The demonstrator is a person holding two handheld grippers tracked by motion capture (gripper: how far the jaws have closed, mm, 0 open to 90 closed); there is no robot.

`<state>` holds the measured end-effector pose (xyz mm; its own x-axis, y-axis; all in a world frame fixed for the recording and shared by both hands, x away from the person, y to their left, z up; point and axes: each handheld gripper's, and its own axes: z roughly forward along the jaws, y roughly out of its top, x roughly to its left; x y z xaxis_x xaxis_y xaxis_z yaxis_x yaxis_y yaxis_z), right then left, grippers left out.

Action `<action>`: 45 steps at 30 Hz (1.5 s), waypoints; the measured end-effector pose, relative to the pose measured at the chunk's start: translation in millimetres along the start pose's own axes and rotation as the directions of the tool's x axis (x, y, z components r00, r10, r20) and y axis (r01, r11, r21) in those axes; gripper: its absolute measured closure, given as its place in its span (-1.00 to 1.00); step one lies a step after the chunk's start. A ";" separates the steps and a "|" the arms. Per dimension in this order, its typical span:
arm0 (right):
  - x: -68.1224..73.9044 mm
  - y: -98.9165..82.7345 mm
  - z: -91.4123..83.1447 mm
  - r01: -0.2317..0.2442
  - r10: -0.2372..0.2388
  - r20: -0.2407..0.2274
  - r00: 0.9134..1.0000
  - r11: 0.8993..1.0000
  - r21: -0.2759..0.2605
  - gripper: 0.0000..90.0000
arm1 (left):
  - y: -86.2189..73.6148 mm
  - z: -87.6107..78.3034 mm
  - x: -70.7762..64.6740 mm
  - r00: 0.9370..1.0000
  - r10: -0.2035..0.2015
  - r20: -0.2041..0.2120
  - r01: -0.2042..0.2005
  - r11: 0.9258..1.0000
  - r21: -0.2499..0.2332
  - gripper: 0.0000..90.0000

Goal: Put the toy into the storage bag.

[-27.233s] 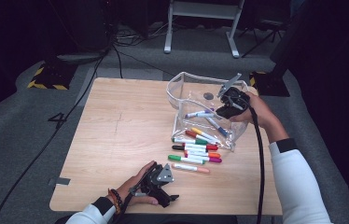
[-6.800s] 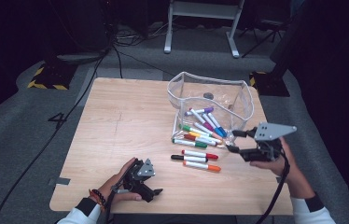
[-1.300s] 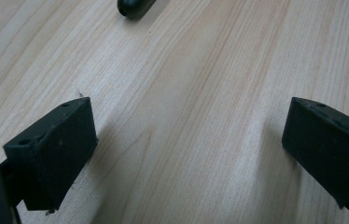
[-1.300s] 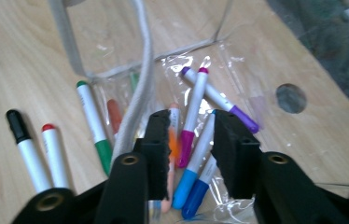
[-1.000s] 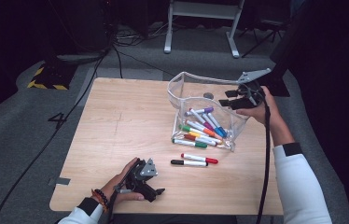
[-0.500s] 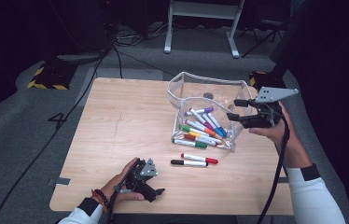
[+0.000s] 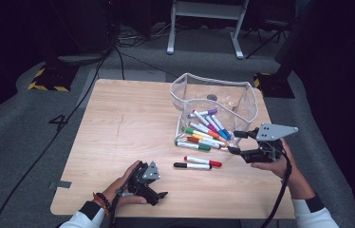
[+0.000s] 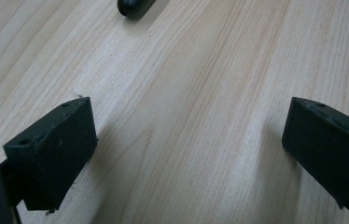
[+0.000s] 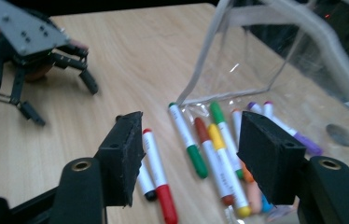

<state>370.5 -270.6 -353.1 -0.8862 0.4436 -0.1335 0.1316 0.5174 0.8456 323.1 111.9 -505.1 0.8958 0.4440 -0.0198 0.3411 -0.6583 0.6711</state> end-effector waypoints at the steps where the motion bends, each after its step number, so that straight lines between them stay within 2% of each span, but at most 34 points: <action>1: 4.4 -6.0 4.1 0.003 -0.003 -0.011 1.000 1.000 0.012 -0.08 | 0.0 -0.1 0.1 1.000 0.001 0.000 -0.001 1.000 0.001 -0.92; 3: 8.3 -13.8 10.5 -0.011 0.012 -0.040 0.999 1.000 0.013 -0.06 | 0.0 -0.1 0.0 1.000 0.001 0.000 -0.001 1.000 0.001 -0.92; 5: 13.0 -22.0 19.6 0.002 0.001 -0.052 0.999 0.999 0.050 -0.05 | 0.0 -0.1 0.0 1.000 0.000 -0.001 0.000 1.000 0.001 -0.92; 7: 17.4 -30.7 28.9 -0.006 0.010 -0.072 0.997 0.998 0.065 -0.01 | 0.0 -0.1 0.0 1.000 0.000 0.000 0.000 1.000 0.000 -0.92; 9: 22.7 -38.4 39.2 0.009 -0.001 -0.089 0.996 0.996 0.088 0.01 | -0.1 0.1 -0.3 1.000 -0.004 0.000 0.004 1.000 -0.002 -0.92; 15: 36.8 -53.0 75.2 0.024 -0.002 -0.165 0.986 0.991 0.133 0.02 | -0.1 0.1 -0.3 1.000 -0.004 0.000 0.004 1.000 -0.002 -0.92; 19: 45.6 -57.2 98.5 0.042 -0.012 -0.211 0.977 0.990 0.137 0.04 | -0.1 0.1 -0.3 1.000 -0.004 -0.001 0.004 1.000 -0.002 -0.93; 24: 53.0 -53.6 126.4 0.090 -0.053 -0.220 0.974 0.982 0.163 0.04 | -0.1 0.1 -0.3 1.000 -0.004 -0.001 0.004 1.000 -0.002 -0.92; 26: 54.5 -51.7 134.8 0.079 -0.040 -0.238 0.970 0.984 0.160 0.04 | -0.1 0.1 -0.2 1.000 -0.003 0.000 0.003 1.000 -0.002 -0.92; 30: 59.5 -47.5 151.8 0.096 -0.051 -0.241 0.969 0.980 0.175 0.04 | -0.1 0.1 -0.3 1.000 -0.003 0.000 0.003 1.000 -0.002 -0.92; 35: 61.0 -44.1 167.2 0.084 -0.042 -0.219 0.975 0.979 0.185 0.04 | -0.2 0.0 -0.5 1.000 -0.004 -0.001 0.004 1.000 -0.003 -0.92; 41: 64.0 -44.4 181.8 0.087 -0.036 -0.225 0.974 0.972 0.219 0.05 | -0.2 0.1 -0.5 1.000 -0.004 0.000 0.004 1.000 -0.003 -0.92; 45: 63.7 -46.5 181.8 0.059 -0.002 -0.243 0.970 0.973 0.225 0.26 | -0.5 -0.3 -0.4 1.000 0.001 0.002 -0.001 1.000 -0.002 -0.92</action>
<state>388.6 -133.3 -494.8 -0.9679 0.2512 -0.0059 0.1759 0.6941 0.6980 322.4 112.2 -505.3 0.8966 0.4424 -0.0210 0.3400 -0.6571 0.6728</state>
